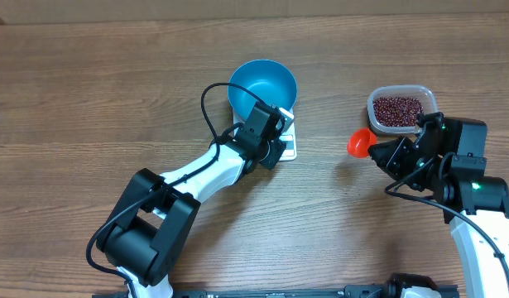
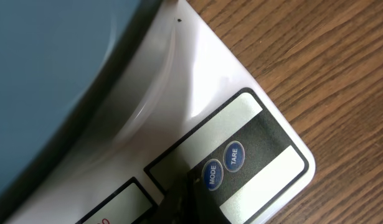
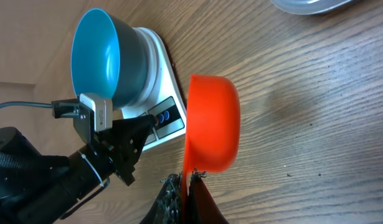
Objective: Scoop item into bowl and weigh 150g on scale
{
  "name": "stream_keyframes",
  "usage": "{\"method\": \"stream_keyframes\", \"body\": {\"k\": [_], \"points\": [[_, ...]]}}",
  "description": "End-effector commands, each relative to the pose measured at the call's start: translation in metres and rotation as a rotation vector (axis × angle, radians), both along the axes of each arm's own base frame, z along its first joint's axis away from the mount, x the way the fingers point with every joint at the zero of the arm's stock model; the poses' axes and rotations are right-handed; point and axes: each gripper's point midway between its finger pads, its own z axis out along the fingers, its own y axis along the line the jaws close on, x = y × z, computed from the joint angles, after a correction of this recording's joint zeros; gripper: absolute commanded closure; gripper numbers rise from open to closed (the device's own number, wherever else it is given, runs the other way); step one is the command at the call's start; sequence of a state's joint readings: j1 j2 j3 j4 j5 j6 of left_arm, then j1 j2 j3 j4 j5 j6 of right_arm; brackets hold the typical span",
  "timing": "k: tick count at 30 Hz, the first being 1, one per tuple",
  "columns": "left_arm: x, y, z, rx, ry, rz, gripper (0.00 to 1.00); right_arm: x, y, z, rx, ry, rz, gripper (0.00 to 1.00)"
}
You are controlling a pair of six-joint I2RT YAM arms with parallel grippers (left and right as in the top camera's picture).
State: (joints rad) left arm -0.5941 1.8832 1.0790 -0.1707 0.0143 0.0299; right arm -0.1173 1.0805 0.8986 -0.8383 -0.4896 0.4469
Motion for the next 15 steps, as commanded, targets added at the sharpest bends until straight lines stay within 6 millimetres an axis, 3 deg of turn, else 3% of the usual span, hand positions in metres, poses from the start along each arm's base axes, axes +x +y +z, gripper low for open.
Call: {"method": "stream_keyframes", "body": {"k": [1,15], "points": [[0.002,-0.006,-0.004,0.002,0.002,-0.025,0.96,0.003,-0.003,0.009,-0.017,-0.031,-0.004,0.96],[-0.009,0.006,-0.031,0.065,0.077,-0.012,0.96,0.002,-0.003,0.009,-0.016,-0.027,-0.003,0.96]]}}
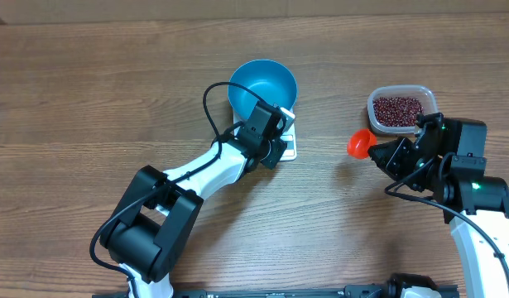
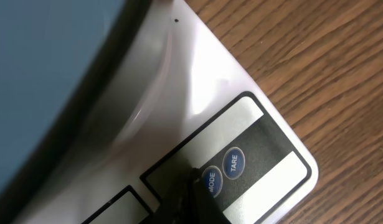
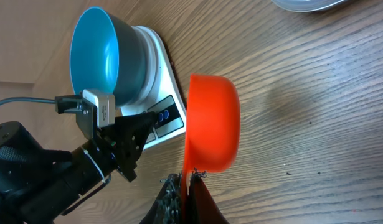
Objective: Scoop item into bowl and weigh 150g on scale
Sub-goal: 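Retract the left gripper from the scale to the left side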
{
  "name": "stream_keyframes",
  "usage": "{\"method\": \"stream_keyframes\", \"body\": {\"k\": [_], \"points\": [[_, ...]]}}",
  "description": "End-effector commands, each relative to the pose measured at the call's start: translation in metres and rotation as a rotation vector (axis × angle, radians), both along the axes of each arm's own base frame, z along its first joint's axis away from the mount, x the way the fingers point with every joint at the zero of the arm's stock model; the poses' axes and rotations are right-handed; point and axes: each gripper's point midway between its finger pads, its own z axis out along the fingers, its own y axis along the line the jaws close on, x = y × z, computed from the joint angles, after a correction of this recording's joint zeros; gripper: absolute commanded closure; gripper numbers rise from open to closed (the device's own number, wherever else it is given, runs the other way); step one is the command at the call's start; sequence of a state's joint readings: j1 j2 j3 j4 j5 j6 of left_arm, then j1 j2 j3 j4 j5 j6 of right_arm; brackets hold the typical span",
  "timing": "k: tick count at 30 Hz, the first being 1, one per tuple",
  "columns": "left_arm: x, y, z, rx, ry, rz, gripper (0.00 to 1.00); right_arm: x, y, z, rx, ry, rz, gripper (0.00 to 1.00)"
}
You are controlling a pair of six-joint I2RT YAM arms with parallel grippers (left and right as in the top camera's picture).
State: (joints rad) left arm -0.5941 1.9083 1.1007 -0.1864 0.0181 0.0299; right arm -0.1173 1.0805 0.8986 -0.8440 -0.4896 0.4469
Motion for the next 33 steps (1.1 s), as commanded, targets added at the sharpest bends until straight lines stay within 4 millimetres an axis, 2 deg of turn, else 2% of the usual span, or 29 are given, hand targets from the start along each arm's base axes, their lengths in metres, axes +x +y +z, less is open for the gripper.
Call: {"method": "stream_keyframes", "body": {"k": [1,3,6,7,8,10,14,15,18,21,23,26,28,30,33], "points": [[-0.01,0.008,-0.025,0.059,0.057,-0.008,0.96,0.003,-0.003,0.009,-0.017,-0.032,-0.003,0.96],[-0.005,0.009,-0.019,0.062,0.033,0.002,0.96,0.003,-0.003,0.01,-0.017,-0.033,-0.003,0.96],[0.003,0.003,0.005,0.034,-0.008,0.001,0.96,0.003,-0.003,0.01,-0.016,-0.033,-0.004,0.96],[0.009,-0.001,0.028,0.011,-0.038,0.0,0.96,0.003,-0.003,0.01,-0.017,-0.033,-0.003,0.96],[0.01,-0.003,0.036,0.003,-0.048,0.0,0.96,0.003,-0.003,0.01,-0.016,-0.033,-0.004,0.96],[0.011,-0.01,0.095,-0.055,-0.088,-0.018,0.96,0.003,-0.003,0.01,-0.017,-0.033,-0.004,0.96],[-0.006,-0.012,0.153,-0.123,-0.1,-0.056,0.96,0.003,-0.003,0.01,-0.017,-0.034,-0.004,0.96],[-0.013,-0.009,0.172,-0.139,-0.11,-0.062,0.96,0.003,-0.003,0.01,-0.017,-0.034,-0.004,0.96],[-0.027,0.004,0.21,-0.159,-0.138,-0.058,0.96,0.003,-0.003,0.01,-0.019,-0.037,-0.001,0.96],[-0.036,0.019,0.235,-0.175,-0.158,-0.035,0.96,0.004,-0.003,0.01,-0.02,-0.038,-0.002,0.96],[-0.037,0.038,0.253,-0.198,-0.173,0.02,0.96,0.004,-0.003,0.01,-0.02,-0.038,-0.001,0.96],[-0.035,0.07,0.266,-0.231,-0.173,0.134,0.96,0.004,-0.003,0.01,-0.02,-0.039,-0.001,0.96],[-0.033,0.087,0.27,-0.245,-0.169,0.182,0.96,0.004,-0.003,0.01,-0.02,-0.041,-0.001,0.96],[-0.032,0.114,0.273,-0.299,-0.131,0.229,0.96,0.005,-0.003,0.011,-0.022,-0.048,-0.002,0.96],[-0.029,0.14,0.269,-0.351,-0.075,0.281,0.96,0.007,-0.007,0.01,-0.04,-0.05,-0.014,0.96]]}}
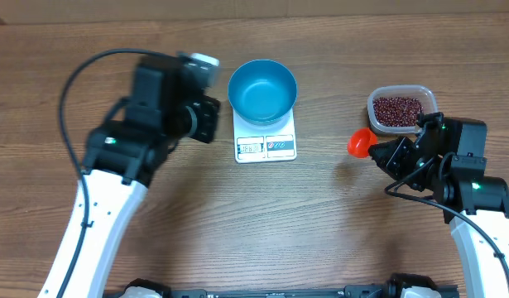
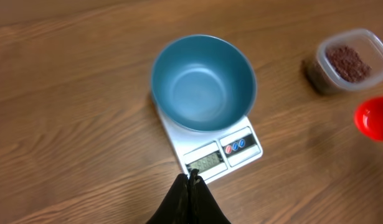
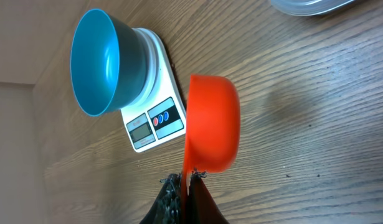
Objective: Scoop item into bowl and weigh 150g on scale
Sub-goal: 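Retract the left gripper from the scale to the left side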
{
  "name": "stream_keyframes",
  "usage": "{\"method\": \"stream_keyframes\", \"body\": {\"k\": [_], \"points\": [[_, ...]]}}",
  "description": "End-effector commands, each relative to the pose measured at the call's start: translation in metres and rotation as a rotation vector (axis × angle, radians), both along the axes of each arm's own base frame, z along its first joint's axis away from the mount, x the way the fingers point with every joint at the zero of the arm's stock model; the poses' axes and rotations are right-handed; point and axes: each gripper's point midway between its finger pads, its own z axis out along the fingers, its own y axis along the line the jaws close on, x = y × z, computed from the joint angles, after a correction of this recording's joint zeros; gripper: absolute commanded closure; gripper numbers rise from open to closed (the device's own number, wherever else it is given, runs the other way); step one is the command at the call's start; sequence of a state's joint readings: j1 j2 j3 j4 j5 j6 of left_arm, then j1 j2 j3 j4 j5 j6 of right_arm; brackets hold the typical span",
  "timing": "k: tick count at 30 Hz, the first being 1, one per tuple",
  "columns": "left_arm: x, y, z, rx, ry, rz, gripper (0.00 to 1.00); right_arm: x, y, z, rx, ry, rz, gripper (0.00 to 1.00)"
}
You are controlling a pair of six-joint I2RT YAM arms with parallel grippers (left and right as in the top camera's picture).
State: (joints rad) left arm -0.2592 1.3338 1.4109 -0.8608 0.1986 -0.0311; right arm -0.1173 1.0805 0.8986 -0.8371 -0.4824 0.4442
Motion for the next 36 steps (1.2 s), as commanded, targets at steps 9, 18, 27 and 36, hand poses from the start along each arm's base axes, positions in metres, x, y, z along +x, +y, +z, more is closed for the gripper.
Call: {"method": "stream_keyframes", "body": {"k": [9,18,27,36], "points": [[0.001,0.036,0.0,-0.105,0.077,0.078,0.96,0.006,0.0,0.014,-0.015,-0.063,0.021,0.96],[-0.002,0.036,-0.004,-0.102,0.096,0.08,0.96,0.005,0.004,0.016,0.006,-0.07,0.038,0.96],[-0.005,0.042,-0.015,-0.068,0.139,0.106,0.95,0.006,0.004,0.016,-0.014,-0.087,0.06,0.96],[-0.014,0.033,-0.038,0.032,0.171,-0.101,0.96,0.007,0.004,0.018,-0.015,-0.095,0.06,0.96]]}}
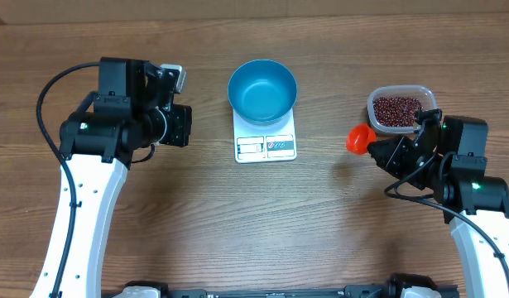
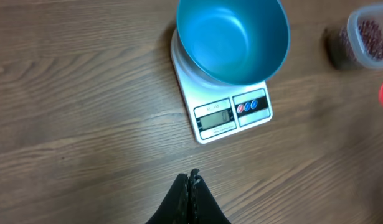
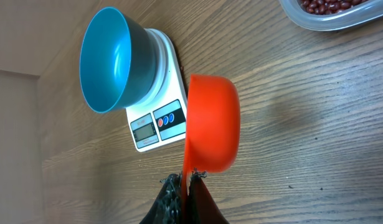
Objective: Scoop item into bowl and weigh 150g on scale
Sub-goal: 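Retract the left gripper from the scale to the left side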
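An empty blue bowl (image 1: 262,89) stands on the white scale (image 1: 266,146), whose display and buttons face the near side. A clear tub of red beans (image 1: 396,110) sits at the right. My right gripper (image 3: 186,177) is shut on the handle of an orange scoop (image 1: 358,140), held empty between scale and tub, just left of the tub. My left gripper (image 2: 190,177) is shut on nothing, raised over bare table left of the scale. In the left wrist view the bowl (image 2: 231,38) and scale (image 2: 231,116) lie ahead.
The wooden table (image 1: 262,223) carries only the scale, the bowl and the tub. The left arm (image 1: 80,207) runs down the left side, the right arm (image 1: 477,215) down the right edge.
My left gripper has drawn a little farther back and down-left of the scale. The right gripper with the scoop has shifted slightly, so the tub's beans now show in its view.
At first my left gripper's shut tip was on the scale's panel by the MODE and TARE buttons, and stayed there half a second later. Then it was away, up left of the scale, with digits on the display. The right gripper held the orange scoop throughout.
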{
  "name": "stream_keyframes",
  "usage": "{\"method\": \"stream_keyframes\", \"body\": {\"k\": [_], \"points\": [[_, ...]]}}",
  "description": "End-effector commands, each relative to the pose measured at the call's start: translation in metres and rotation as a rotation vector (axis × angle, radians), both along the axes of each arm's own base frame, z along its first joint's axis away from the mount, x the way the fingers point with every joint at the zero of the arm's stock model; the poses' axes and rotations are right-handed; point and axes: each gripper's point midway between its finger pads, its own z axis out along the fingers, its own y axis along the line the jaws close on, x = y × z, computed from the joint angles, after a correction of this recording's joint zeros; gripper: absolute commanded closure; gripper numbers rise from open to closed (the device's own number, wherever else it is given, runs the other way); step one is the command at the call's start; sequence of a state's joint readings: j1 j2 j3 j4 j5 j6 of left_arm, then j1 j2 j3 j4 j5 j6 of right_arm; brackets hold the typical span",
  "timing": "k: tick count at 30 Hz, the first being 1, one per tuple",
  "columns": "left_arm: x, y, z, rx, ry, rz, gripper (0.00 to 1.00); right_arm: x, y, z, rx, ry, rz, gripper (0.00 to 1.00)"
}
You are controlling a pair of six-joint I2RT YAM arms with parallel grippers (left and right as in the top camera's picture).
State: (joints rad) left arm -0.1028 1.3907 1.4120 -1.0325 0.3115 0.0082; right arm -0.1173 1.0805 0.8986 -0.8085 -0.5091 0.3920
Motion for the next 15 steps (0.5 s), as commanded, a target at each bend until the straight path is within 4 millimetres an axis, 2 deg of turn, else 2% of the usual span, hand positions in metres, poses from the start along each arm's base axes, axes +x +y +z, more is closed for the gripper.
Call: {"method": "stream_keyframes", "body": {"k": [1,4,10,15], "points": [[-0.003,-0.012,0.003,0.044,-0.078,-0.243,0.96,0.003,0.0,0.012,-0.003,-0.042,0.008,0.96],[-0.007,-0.024,0.015,0.021,-0.15,-0.357,0.96,0.002,0.0,0.011,-0.003,-0.038,0.008,0.96],[-0.024,-0.027,0.045,0.01,-0.241,-0.378,0.96,0.002,0.0,0.011,-0.005,-0.034,0.005,0.96],[-0.034,-0.028,0.044,0.0,-0.215,-0.388,0.96,0.003,0.0,0.011,-0.005,-0.037,0.006,0.96]]}}
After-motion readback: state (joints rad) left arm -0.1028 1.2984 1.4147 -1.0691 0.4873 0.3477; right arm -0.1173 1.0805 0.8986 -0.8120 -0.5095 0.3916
